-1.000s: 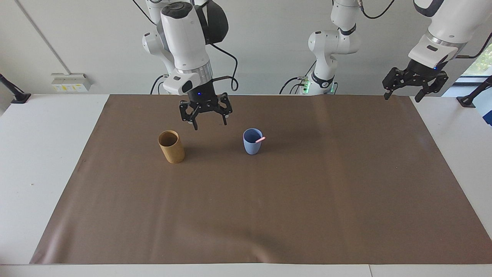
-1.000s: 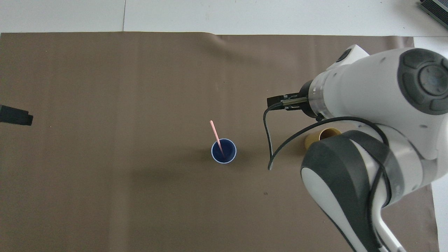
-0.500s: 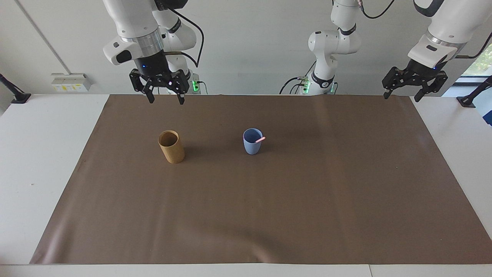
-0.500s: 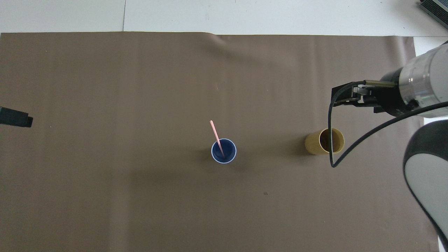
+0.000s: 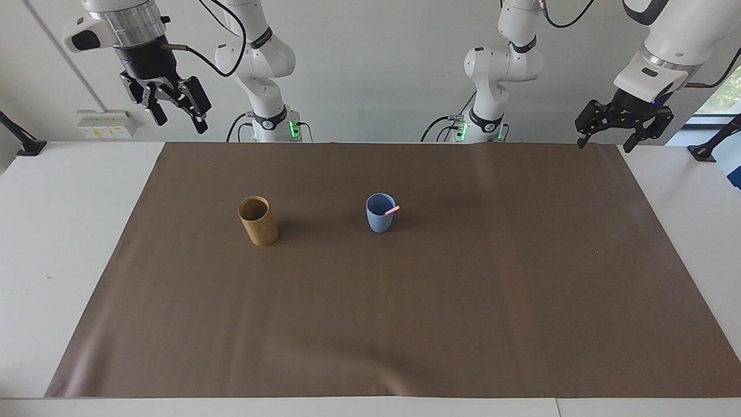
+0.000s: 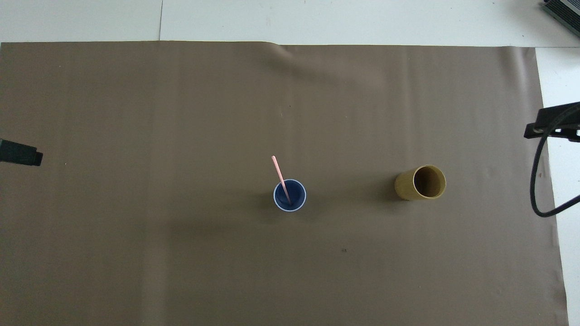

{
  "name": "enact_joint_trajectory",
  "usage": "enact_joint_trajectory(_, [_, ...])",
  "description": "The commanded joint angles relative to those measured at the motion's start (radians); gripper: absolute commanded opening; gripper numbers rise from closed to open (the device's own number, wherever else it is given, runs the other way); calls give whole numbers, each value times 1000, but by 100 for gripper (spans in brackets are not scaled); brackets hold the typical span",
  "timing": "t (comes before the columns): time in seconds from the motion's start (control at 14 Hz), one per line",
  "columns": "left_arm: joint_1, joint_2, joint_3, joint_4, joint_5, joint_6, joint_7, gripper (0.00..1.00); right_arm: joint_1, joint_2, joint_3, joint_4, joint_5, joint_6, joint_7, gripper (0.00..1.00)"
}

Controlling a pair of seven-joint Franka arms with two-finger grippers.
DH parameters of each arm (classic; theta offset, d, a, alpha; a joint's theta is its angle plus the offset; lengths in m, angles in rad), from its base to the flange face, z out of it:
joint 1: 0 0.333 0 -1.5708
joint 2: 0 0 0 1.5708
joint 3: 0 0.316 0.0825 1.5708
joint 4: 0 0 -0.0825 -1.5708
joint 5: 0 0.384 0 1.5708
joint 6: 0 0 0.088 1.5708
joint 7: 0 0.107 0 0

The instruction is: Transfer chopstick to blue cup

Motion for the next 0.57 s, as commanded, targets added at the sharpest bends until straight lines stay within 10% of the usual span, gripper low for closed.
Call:
enact_joint_trajectory(0.0, [19, -20, -12, -22, -9, -9, 14, 100, -9, -13, 9, -79, -43, 7, -65, 100])
enact_joint_trajectory(0.5, [16, -20, -12, -22, -9, -7, 9, 100, -18, -12, 9, -84, -57, 9, -129, 100])
